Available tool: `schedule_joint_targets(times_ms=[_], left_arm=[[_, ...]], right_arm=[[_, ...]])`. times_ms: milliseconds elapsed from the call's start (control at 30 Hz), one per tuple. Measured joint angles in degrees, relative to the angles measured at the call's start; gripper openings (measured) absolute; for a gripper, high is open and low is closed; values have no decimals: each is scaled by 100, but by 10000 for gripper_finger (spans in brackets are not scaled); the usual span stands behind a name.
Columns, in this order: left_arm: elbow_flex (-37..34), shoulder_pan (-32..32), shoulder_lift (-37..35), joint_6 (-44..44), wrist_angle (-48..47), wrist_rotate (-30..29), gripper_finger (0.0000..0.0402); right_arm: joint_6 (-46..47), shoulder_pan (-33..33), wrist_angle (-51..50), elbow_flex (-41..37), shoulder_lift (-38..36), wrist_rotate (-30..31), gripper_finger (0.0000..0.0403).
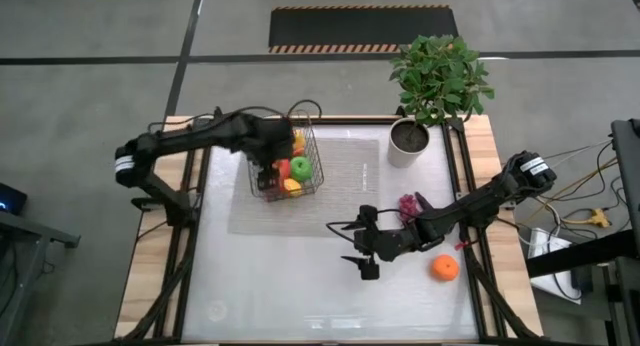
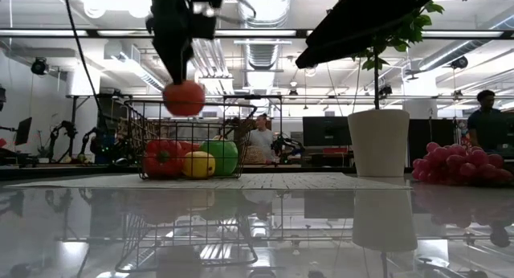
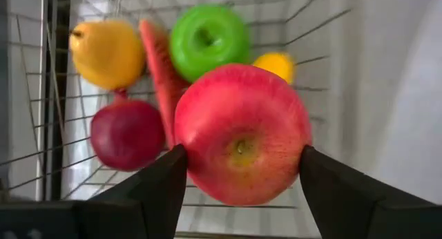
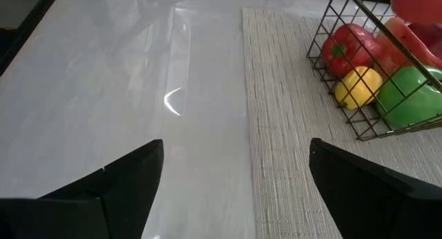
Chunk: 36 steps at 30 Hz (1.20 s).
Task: Build produce basket
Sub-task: Put the red apple into the brown wire basket
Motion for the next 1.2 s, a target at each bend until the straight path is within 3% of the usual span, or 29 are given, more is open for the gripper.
schedule_joint_targets(times_ms=[200, 433, 1200], left_arm=[[-30, 536, 643, 618, 23, 16, 239], [-30, 601, 1116, 995, 240, 105, 239], [-17, 603, 1171, 1004, 425, 103, 241]], right_arm=[[68, 0, 2, 0, 0, -1, 345], [87, 0, 0, 0, 0, -3, 344], [189, 0, -9, 0, 0, -12, 349]])
